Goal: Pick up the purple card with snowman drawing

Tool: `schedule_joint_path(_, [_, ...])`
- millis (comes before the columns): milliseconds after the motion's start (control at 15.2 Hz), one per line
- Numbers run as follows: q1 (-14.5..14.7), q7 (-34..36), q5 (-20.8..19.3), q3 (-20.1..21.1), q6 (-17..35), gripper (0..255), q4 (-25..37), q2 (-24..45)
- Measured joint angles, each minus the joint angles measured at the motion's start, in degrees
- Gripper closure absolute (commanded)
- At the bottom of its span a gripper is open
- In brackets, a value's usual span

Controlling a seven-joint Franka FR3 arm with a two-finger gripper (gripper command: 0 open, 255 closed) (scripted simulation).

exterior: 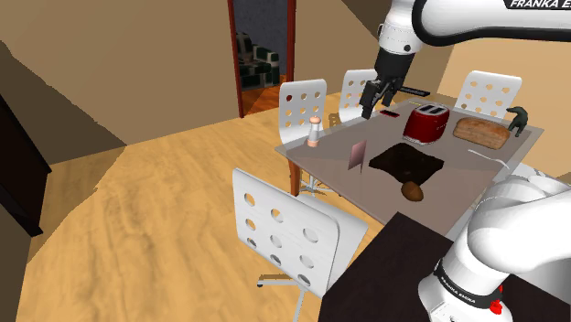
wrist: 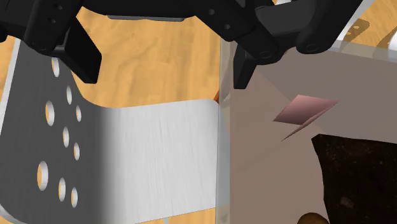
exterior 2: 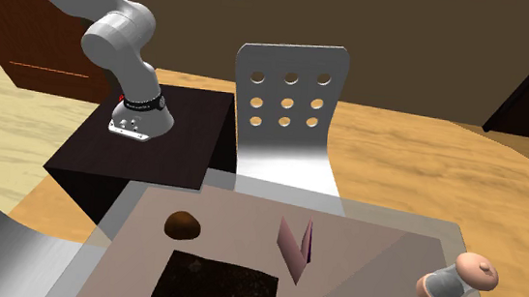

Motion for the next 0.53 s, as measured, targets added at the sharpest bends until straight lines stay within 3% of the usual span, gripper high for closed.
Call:
schedule_joint_path(198, [-0.3,-1.6,-0.5,-1.5,1.2,0,-0.3,1.0])
schedule_joint_path(528, [-1.4,-8.1,-2.6,-7.7,6.2,0,-1.3,5.5])
